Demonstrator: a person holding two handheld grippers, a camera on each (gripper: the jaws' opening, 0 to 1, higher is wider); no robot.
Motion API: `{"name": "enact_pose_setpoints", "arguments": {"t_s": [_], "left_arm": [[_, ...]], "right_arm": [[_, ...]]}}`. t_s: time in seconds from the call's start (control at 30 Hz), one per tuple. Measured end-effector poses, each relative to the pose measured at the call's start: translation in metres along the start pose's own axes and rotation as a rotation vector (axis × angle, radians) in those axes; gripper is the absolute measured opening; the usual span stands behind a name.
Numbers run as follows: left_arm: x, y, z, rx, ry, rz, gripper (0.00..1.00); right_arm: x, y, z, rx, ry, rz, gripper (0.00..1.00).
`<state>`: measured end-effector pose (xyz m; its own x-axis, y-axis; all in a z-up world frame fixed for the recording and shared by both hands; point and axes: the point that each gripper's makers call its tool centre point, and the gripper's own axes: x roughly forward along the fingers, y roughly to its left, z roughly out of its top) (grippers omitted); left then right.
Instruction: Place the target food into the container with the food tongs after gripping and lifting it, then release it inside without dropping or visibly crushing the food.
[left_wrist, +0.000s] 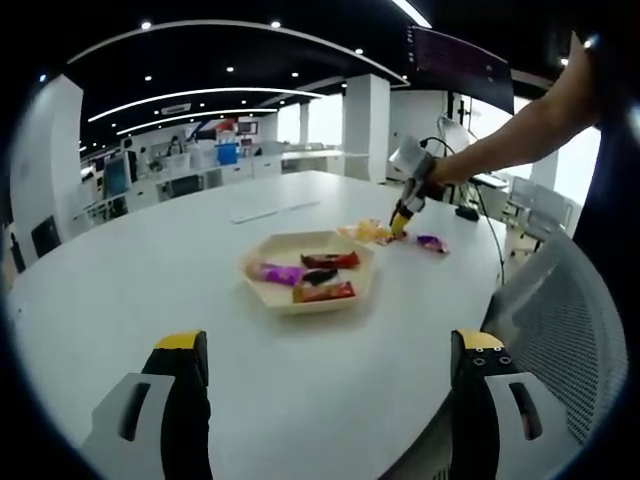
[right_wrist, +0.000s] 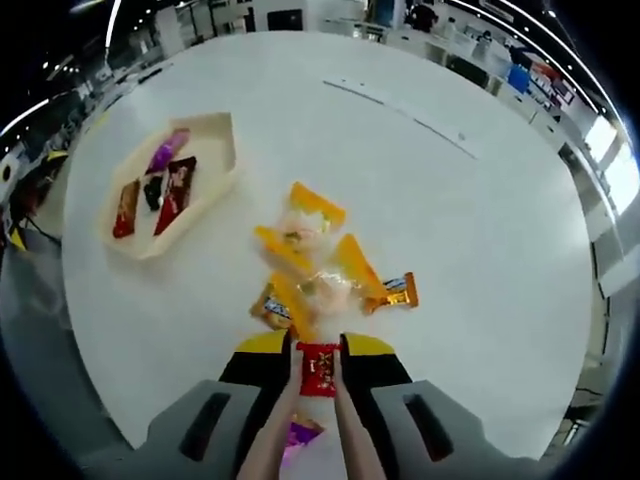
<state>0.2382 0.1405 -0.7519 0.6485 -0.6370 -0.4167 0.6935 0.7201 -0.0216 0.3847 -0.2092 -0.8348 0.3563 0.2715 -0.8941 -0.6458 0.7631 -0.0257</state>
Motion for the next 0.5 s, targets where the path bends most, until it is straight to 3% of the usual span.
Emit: {"name": "enact_pose_setpoints", "arguments": {"t_s": [0.5], "left_arm": [[0.0008, -0.0001, -0.0015, 0.006, 0.007, -0.002, 0.98]], "right_arm": [[0.0003, -0.0031, 0.0008, 0.011, -0.015, 0.000, 0.18]]}}
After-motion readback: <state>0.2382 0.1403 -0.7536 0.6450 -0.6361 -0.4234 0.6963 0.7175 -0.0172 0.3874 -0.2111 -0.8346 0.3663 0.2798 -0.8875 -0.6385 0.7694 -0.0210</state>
